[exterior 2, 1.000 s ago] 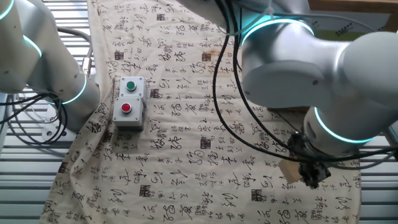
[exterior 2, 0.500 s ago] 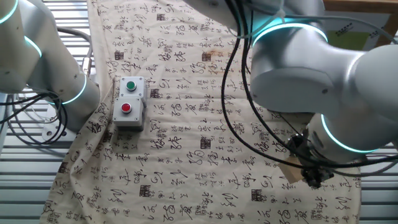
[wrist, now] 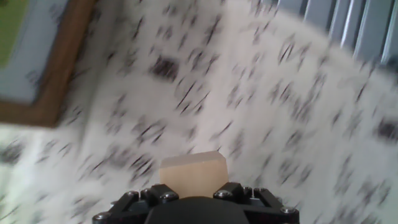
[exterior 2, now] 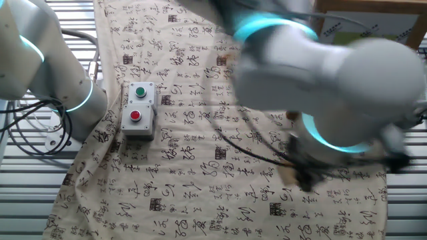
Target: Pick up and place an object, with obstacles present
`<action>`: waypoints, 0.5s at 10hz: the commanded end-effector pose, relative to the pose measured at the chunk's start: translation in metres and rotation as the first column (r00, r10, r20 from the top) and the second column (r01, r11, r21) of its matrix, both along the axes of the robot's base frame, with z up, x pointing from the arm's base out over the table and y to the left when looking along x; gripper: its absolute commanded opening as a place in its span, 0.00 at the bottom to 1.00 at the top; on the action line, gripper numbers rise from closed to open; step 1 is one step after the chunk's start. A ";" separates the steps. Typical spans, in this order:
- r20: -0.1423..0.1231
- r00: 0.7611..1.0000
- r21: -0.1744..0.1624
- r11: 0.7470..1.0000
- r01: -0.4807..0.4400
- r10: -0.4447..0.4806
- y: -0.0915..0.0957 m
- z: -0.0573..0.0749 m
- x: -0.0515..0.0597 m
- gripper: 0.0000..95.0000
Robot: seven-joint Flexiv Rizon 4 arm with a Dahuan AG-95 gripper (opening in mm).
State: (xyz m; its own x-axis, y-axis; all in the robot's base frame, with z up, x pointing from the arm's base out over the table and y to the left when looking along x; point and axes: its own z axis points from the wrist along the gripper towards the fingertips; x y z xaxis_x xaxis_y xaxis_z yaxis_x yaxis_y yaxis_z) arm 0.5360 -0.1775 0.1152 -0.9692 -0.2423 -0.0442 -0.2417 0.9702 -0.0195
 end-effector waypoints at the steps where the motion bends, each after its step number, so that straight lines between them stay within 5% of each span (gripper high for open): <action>1: -0.009 0.999 0.004 0.999 0.047 -0.047 0.037 0.002 -0.018 0.00; 5: -0.008 0.990 0.026 0.989 0.144 -0.144 0.132 -0.003 -0.029 0.00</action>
